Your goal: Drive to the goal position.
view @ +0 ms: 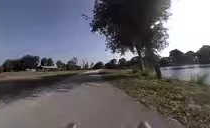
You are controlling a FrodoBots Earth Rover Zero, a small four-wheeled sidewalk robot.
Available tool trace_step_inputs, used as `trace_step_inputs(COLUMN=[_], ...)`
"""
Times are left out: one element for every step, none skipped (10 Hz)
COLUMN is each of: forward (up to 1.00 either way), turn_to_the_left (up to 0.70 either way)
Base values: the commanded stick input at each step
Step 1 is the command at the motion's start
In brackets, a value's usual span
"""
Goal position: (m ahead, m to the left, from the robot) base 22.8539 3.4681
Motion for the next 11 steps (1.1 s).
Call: trace_step_inputs(forward=[0.99, 0.99, 0.99, 0.99, 0.99, 0.99, 0.99, 0.99, 0.99, 0.99, 0.99], turn_to_the_left=[0.03, 0.33, 0.4, 0.4, 0.4, 0.4, 0.4, 0.4, 0.4, 0.32, 0.1])
